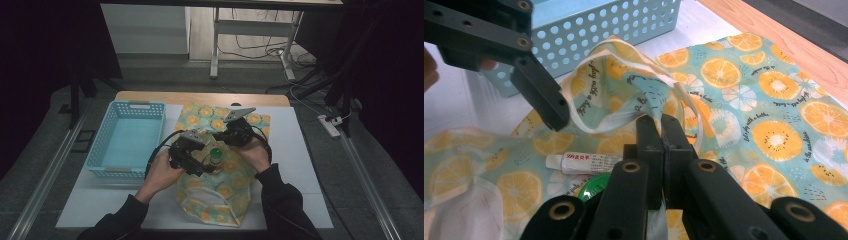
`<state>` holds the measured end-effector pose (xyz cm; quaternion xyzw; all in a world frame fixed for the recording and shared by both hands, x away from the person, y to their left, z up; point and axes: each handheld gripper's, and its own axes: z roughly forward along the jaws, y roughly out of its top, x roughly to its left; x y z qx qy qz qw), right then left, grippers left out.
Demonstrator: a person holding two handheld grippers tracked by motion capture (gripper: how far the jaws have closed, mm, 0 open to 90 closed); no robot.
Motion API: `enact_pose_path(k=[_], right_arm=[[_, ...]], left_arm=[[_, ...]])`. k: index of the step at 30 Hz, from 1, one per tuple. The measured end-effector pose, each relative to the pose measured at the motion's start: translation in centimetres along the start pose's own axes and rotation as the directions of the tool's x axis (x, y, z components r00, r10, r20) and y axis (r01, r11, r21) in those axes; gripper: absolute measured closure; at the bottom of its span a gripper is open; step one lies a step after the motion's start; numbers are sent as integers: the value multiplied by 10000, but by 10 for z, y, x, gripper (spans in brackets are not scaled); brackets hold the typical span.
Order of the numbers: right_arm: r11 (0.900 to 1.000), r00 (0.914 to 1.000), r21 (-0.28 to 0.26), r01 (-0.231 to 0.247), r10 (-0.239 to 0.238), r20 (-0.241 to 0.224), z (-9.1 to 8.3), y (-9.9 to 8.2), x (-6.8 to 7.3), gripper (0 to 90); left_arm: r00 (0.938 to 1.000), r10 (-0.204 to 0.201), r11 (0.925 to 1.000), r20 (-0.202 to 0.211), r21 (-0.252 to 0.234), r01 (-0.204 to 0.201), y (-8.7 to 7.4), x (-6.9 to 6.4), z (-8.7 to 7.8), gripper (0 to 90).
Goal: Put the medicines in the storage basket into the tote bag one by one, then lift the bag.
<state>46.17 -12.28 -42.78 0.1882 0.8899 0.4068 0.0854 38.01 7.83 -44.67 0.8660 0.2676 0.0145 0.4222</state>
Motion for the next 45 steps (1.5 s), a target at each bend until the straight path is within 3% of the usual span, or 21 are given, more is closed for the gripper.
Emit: enact_pose_path(k=[6,12,17,25,30,39,45], right_arm=[[10000,10000,-1,-10,10,-6,0,0,0,896],[10000,10000,6,-1,1,-1,-1,0,0,895],[10000,10000,-30,20,-20,-5,-2,1,1,895],[10000,10000,-43,9,-9,-13,-3,1,1,895],[10000,10000,-34,10,-10,-19,-3,1,2,895],[10000,10000,-74,9,-9,-31,-4,1,3,895],[10000,10000,-75,26,-27,-33,-4,1,3,895]], left_arm=[[9996,38,9997,294,-242,-31,-9,-5,-5,15],[9999,74,10000,94,-18,-74,-20,-7,-4,14],[9993,335,9991,-143,256,-332,-26,-12,-1,0],[9998,26,10000,216,17,-26,-36,-14,2,0],[9994,324,9990,146,309,-329,-40,-18,7,0],[9999,118,9991,-17,404,-117,-48,-20,18,9],[10000,-3,9948,-48,1021,7,-57,-19,33,27]])
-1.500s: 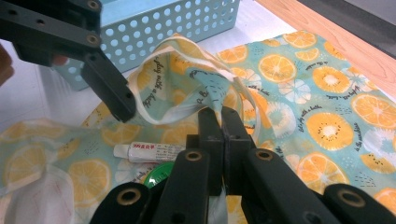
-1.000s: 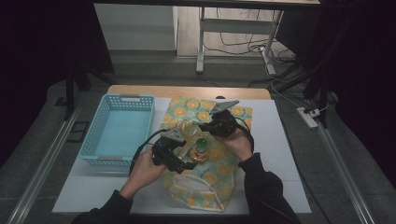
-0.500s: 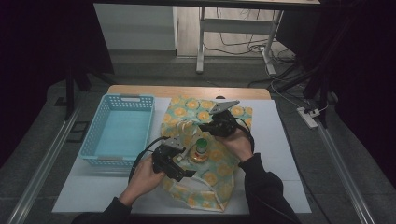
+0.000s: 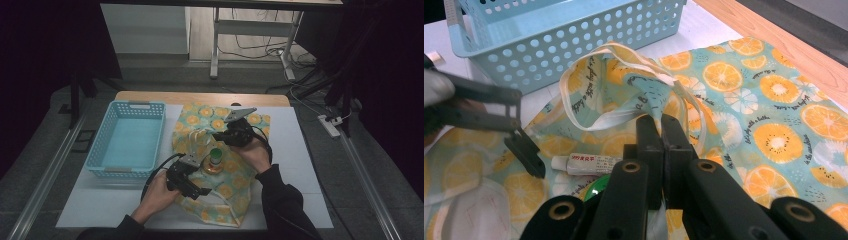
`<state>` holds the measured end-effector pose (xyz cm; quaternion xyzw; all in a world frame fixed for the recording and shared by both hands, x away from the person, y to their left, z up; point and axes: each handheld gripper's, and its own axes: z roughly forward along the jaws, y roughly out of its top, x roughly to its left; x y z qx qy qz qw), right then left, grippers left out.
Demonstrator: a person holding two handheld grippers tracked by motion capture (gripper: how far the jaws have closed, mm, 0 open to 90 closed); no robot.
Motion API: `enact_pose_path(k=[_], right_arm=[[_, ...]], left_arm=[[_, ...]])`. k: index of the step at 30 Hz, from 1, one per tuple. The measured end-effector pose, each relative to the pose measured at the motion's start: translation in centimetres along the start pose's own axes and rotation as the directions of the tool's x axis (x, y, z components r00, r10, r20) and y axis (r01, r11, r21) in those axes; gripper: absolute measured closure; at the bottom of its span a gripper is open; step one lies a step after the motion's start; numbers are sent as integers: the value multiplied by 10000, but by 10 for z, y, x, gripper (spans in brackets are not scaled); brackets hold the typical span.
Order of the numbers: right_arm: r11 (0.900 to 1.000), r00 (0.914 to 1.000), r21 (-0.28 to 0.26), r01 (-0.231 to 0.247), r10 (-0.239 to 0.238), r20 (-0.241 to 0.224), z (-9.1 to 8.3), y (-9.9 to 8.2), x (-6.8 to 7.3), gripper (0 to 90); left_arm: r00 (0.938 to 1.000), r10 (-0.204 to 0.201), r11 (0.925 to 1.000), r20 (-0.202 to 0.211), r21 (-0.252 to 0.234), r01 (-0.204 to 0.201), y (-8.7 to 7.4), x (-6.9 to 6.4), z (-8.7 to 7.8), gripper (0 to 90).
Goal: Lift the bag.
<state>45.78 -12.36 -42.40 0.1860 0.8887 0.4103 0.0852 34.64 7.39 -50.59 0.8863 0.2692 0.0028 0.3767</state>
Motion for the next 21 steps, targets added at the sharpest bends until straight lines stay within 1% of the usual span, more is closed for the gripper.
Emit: enact_pose_path(k=[2,9,10,12,16,19,21], right_arm=[[10000,10000,11,-5,5,-3,0,0,0,895],[10000,10000,48,-8,8,-17,2,0,1,895],[10000,10000,61,-11,11,-16,2,0,1,895],[10000,10000,50,5,-5,-12,2,0,1,895],[10000,10000,82,18,-17,-36,3,0,1,895],[10000,10000,90,15,-15,-42,3,0,1,895],[10000,10000,80,15,-14,-34,3,-1,1,895]], left_arm=[[10000,81,9997,15,209,-81,-2,0,5,29],[9993,364,9979,34,528,-366,-5,-2,18,25],[9988,487,9965,-8,674,-485,-5,-2,20,25],[9980,597,9944,-186,887,-578,-6,-3,24,21],[9965,682,9911,-475,1176,-622,-6,-3,32,31],[9930,847,9893,-820,1254,-740,-6,-3,34,52],[9880,1074,9862,-1106,1381,-918,-6,-5,33,101]])
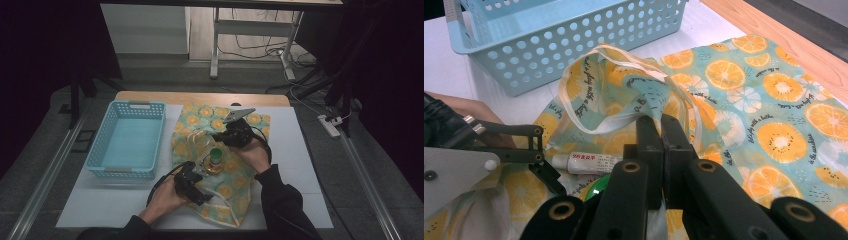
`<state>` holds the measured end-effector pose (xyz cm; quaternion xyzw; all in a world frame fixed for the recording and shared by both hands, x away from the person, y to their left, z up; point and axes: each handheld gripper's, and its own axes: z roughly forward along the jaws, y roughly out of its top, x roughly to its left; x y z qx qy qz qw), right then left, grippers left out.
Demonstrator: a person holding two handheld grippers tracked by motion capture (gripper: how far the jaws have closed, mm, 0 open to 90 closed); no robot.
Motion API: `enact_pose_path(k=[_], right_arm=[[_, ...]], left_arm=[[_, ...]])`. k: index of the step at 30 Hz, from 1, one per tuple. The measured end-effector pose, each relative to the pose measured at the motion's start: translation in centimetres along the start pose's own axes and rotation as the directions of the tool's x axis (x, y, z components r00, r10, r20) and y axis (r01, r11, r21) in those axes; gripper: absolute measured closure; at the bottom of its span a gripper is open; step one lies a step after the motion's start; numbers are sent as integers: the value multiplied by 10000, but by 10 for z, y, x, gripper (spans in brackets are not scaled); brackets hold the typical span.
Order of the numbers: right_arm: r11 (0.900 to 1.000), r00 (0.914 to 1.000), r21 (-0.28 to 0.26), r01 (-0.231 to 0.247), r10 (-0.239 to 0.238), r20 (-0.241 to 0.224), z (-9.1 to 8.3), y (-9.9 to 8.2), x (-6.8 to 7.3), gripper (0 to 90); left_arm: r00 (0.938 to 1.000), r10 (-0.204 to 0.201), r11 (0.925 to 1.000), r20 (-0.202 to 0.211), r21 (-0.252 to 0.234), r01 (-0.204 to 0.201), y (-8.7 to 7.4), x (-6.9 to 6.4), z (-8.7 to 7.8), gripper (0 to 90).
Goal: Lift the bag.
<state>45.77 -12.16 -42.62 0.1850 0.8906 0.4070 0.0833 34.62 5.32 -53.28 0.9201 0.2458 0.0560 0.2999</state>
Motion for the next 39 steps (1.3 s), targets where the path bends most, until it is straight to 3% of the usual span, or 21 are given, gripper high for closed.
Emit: enact_pose_path(k=[6,12,15,23,31,39], right_arm=[[10000,10000,15,-7,7,10,1,0,0,895],[10000,10000,68,19,-19,2,2,0,1,895],[10000,10000,79,12,-12,4,2,0,0,895],[10000,10000,85,18,-18,2,1,-1,0,895],[10000,10000,56,-38,38,15,-1,-1,-2,895],[10000,10000,-10,-78,78,50,-5,0,-3,895]], left_arm=[[9998,-191,9998,-104,99,192,1,3,-4,236],[9988,-459,9989,-179,107,461,1,8,-9,519],[9985,-545,9984,-14,173,545,3,7,-9,683],[9935,-1128,9927,140,448,1121,7,9,-9,894],[9818,-1875,9814,313,487,1858,9,11,-9,900],[9777,-1973,9803,717,136,1968,12,16,-22,900]])
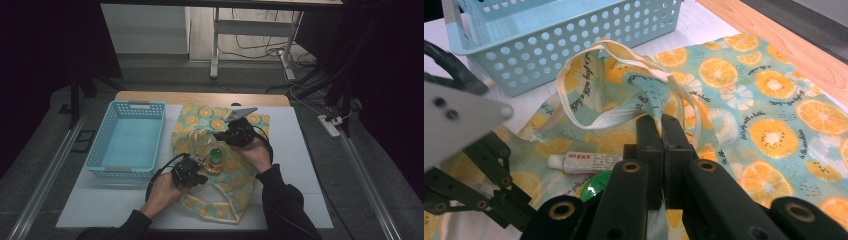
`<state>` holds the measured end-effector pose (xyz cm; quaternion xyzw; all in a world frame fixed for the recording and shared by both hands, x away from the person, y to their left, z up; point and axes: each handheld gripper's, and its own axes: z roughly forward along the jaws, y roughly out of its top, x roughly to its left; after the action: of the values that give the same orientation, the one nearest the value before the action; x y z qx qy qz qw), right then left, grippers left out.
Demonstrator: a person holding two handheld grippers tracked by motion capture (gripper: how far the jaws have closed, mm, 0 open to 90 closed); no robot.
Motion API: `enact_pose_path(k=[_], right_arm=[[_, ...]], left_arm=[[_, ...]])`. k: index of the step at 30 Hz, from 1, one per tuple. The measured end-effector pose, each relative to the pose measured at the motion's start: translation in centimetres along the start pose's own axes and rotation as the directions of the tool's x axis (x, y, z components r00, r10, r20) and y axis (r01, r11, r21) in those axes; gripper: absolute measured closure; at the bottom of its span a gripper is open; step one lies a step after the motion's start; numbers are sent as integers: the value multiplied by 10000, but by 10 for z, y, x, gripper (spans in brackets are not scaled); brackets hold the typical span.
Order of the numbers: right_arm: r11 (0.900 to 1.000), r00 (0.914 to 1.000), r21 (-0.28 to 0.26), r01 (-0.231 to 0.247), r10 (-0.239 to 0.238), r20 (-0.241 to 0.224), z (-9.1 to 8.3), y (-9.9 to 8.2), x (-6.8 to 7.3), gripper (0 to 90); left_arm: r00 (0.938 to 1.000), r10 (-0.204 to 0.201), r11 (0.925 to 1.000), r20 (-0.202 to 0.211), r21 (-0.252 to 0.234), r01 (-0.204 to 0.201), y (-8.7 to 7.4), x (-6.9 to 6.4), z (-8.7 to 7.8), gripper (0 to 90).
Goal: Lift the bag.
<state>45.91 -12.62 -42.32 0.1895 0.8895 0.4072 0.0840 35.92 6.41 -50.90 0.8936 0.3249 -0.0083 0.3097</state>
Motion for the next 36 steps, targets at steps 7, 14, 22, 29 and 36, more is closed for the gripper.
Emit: enact_pose_path(k=[7,14,22,29,36], right_arm=[[9999,10000,-90,-75,75,-57,-3,1,-1,895],[9995,9992,-151,-267,263,-286,-7,3,-3,896],[9979,9967,-264,-584,568,-575,-14,4,-7,897],[9977,9961,-188,-646,633,-620,-19,7,-7,897],[9981,9955,-171,-585,570,-761,-28,17,-4,898]], left_arm=[[9989,-34,10000,458,8,34,4,0,-9,900],[9982,36,9997,600,-227,-23,9,0,-21,900],[9952,-36,9963,974,-846,118,16,4,-43,900],[9946,81,9925,1037,-1225,47,30,6,-63,900],[9941,112,9871,1076,-1602,62,46,11,-83,900]])
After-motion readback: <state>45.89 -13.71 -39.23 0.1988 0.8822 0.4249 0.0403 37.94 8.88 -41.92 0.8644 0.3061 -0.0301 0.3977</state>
